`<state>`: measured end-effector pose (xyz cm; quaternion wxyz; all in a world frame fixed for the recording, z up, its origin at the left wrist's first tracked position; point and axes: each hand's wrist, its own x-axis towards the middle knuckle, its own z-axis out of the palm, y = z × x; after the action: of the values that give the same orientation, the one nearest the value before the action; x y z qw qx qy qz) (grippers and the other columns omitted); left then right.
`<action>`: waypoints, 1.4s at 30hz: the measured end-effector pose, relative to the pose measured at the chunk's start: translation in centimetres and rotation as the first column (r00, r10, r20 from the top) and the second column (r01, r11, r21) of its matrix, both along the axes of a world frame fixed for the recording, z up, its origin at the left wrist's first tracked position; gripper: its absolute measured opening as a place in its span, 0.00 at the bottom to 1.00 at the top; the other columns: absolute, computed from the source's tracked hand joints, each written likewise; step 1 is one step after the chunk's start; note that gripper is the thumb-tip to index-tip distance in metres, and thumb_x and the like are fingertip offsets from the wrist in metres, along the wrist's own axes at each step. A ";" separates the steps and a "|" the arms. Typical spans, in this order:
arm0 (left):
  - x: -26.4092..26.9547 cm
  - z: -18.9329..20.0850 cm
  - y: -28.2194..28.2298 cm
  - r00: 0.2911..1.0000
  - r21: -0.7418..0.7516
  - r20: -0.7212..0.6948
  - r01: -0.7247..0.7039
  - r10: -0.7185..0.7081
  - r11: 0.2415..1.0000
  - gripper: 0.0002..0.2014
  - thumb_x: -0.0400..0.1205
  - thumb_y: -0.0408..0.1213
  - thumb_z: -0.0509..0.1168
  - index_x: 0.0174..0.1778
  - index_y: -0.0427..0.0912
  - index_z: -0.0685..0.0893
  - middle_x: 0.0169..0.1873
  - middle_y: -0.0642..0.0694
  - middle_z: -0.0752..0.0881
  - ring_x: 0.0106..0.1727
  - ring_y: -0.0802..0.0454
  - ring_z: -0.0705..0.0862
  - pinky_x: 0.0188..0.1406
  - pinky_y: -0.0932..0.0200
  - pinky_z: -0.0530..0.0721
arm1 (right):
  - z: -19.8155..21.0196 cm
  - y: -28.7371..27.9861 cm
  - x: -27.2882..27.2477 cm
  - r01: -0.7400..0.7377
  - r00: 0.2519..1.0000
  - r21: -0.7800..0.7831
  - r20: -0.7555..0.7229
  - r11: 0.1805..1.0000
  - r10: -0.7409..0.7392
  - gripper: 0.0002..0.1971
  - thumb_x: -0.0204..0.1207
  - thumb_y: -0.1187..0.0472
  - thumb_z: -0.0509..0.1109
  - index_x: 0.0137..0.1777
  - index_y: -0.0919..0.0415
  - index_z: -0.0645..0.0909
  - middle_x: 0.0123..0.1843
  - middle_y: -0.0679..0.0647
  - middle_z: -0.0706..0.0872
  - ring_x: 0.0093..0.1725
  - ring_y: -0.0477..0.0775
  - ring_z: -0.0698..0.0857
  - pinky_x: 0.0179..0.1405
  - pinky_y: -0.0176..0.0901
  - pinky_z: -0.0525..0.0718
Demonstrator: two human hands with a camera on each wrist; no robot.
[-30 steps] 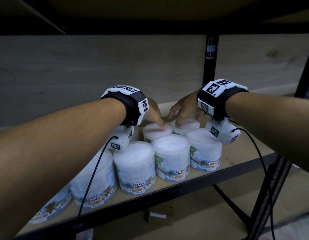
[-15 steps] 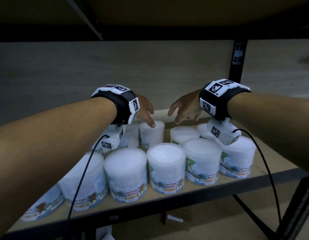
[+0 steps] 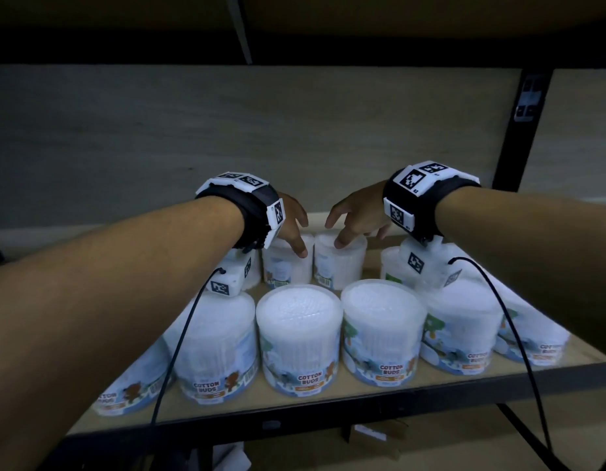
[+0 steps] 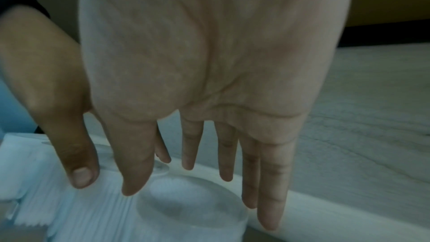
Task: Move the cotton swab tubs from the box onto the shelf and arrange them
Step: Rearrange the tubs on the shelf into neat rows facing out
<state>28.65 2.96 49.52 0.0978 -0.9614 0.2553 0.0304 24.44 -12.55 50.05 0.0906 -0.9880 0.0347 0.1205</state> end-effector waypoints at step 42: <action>0.2 0.0 -0.4 0.999 0.163 -0.023 0.029 -0.025 0.986 0.37 0.81 0.51 0.68 0.84 0.46 0.63 0.80 0.44 0.69 0.77 0.48 0.71 0.70 0.60 0.72 | -0.3 2.5 0.5 0.057 0.998 -0.105 0.005 0.993 -0.057 0.34 0.73 0.51 0.79 0.76 0.62 0.74 0.68 0.62 0.78 0.35 0.52 0.79 0.55 0.58 0.88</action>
<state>28.85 2.61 49.48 0.1738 -0.9463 0.2660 0.0599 24.97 -10.03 49.77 0.0417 -0.9901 0.0689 0.1150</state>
